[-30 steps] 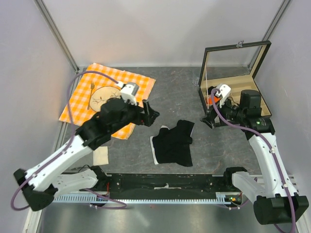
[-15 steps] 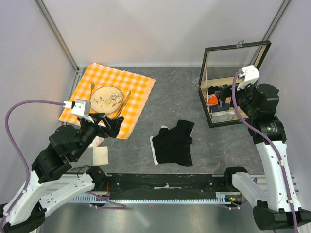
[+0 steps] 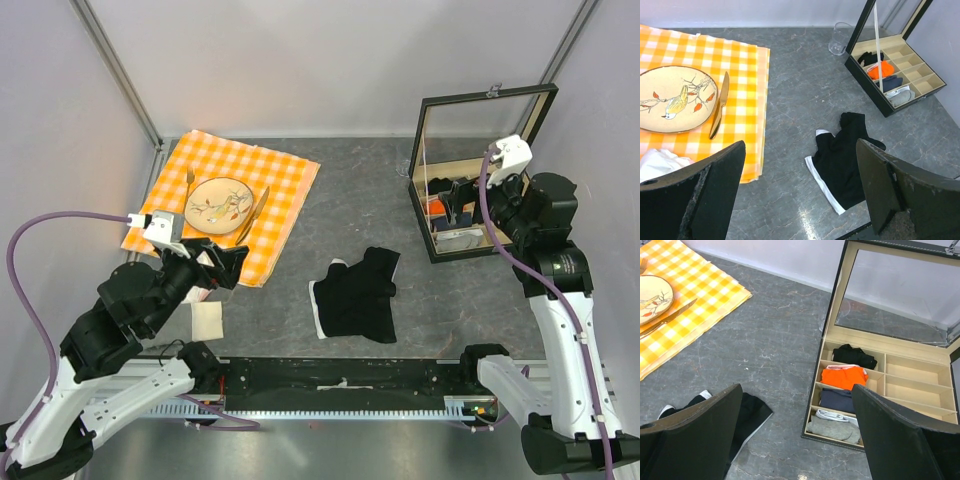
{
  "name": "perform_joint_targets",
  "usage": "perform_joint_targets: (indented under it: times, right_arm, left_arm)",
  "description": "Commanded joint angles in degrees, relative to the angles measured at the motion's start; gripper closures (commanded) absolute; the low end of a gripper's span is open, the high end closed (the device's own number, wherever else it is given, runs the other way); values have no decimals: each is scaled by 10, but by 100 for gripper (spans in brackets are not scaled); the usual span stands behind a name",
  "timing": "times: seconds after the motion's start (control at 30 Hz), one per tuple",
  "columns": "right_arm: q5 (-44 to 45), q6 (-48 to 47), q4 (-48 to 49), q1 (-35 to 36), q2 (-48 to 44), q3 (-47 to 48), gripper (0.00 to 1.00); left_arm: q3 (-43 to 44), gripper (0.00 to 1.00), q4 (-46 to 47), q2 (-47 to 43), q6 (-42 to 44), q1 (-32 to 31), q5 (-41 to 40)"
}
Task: Roll the underwear
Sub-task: Flatten out the underwear at the center of the board.
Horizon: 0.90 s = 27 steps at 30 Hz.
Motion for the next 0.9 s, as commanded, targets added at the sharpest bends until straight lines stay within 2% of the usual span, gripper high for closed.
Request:
perform_joint_targets:
  times: [0.0,0.87]
  right_arm:
    - [-8,22,3,2,-5,32,2]
    - [-20,-14,-1,0,3,33,2]
  left_arm:
    - [10,2,-1,-2,26,0,-17]
    - [11,1,3,0,34,0,-20]
